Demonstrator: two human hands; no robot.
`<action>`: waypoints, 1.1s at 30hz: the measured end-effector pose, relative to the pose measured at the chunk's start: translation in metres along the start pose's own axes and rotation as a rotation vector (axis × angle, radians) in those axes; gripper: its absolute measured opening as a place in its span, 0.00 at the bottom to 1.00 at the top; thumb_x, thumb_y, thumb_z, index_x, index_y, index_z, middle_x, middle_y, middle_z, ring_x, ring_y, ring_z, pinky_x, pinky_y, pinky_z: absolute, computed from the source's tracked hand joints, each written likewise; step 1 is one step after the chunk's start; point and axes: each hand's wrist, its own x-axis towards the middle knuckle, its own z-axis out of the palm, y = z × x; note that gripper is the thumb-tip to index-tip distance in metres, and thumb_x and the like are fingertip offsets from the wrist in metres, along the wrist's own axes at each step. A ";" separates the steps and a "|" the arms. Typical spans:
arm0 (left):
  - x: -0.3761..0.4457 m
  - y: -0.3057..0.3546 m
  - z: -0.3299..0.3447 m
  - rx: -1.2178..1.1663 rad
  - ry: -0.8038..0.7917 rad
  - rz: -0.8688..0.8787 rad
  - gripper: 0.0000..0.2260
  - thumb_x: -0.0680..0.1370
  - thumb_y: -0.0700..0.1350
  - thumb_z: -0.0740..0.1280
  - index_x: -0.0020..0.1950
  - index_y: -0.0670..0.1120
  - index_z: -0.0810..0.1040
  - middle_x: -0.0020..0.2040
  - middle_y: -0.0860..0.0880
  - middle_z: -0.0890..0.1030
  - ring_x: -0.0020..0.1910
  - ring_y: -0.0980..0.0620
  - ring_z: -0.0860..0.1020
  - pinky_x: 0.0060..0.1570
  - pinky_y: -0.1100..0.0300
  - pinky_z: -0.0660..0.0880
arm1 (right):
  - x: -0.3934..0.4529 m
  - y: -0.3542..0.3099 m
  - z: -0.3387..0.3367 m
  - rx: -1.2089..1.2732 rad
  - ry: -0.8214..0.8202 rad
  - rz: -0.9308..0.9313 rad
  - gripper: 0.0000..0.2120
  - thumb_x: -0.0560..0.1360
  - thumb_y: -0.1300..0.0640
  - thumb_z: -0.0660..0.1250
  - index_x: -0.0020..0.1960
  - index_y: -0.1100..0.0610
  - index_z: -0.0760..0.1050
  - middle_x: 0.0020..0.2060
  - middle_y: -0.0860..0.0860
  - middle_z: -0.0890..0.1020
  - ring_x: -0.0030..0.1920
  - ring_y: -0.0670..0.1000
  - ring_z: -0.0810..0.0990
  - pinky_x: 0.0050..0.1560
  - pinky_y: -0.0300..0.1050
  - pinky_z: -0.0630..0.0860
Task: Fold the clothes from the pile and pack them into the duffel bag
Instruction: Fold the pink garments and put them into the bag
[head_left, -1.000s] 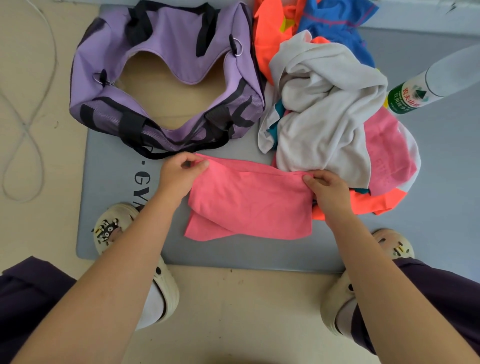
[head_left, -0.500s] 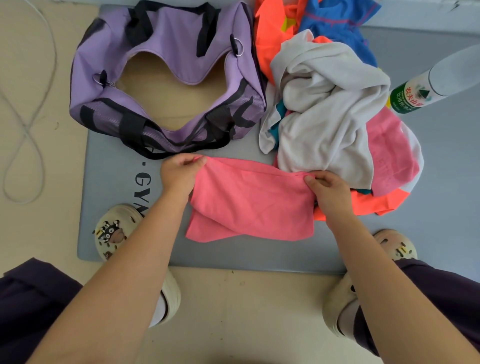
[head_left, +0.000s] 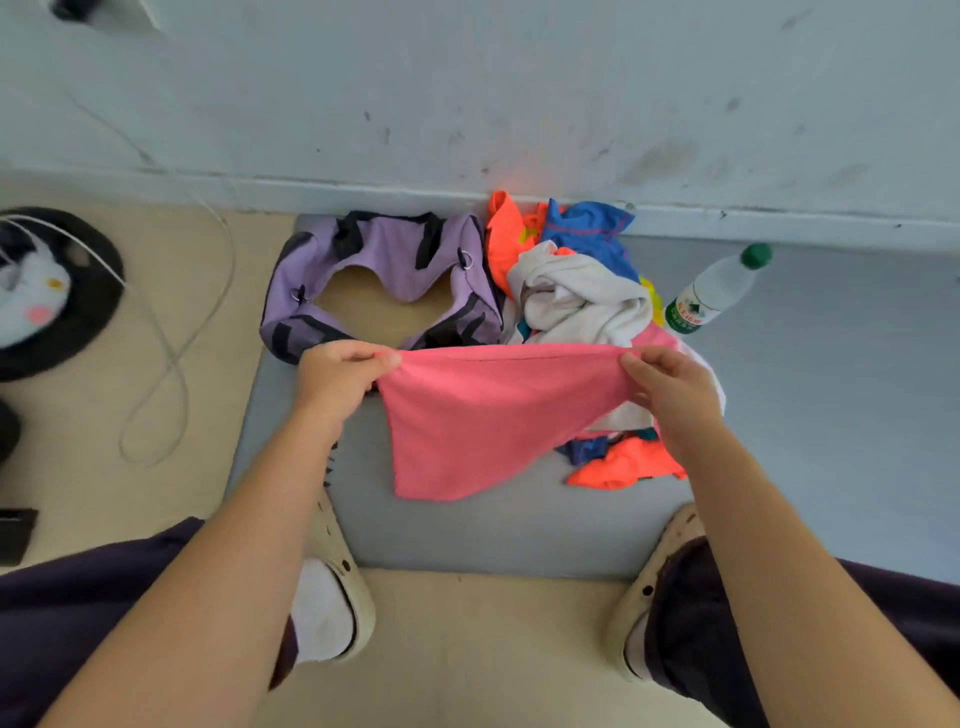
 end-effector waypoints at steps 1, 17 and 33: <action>-0.006 0.026 -0.010 -0.012 0.004 0.050 0.07 0.70 0.42 0.77 0.38 0.54 0.84 0.32 0.60 0.83 0.29 0.65 0.78 0.30 0.73 0.73 | -0.007 -0.026 -0.004 0.005 -0.013 -0.049 0.04 0.76 0.62 0.69 0.44 0.55 0.78 0.36 0.50 0.79 0.41 0.49 0.76 0.46 0.44 0.79; -0.137 0.269 -0.115 -0.066 0.012 0.677 0.06 0.70 0.44 0.77 0.41 0.55 0.86 0.39 0.53 0.86 0.33 0.52 0.84 0.34 0.66 0.79 | -0.150 -0.263 -0.081 -0.171 -0.188 -0.629 0.11 0.75 0.68 0.67 0.50 0.56 0.83 0.44 0.54 0.86 0.40 0.51 0.84 0.47 0.40 0.81; -0.112 0.233 -0.106 0.085 0.095 0.597 0.05 0.68 0.43 0.79 0.38 0.52 0.85 0.37 0.57 0.85 0.36 0.64 0.81 0.35 0.76 0.71 | -0.122 -0.229 -0.073 -0.243 -0.091 -0.556 0.06 0.74 0.67 0.70 0.42 0.57 0.81 0.36 0.57 0.85 0.35 0.54 0.85 0.43 0.41 0.83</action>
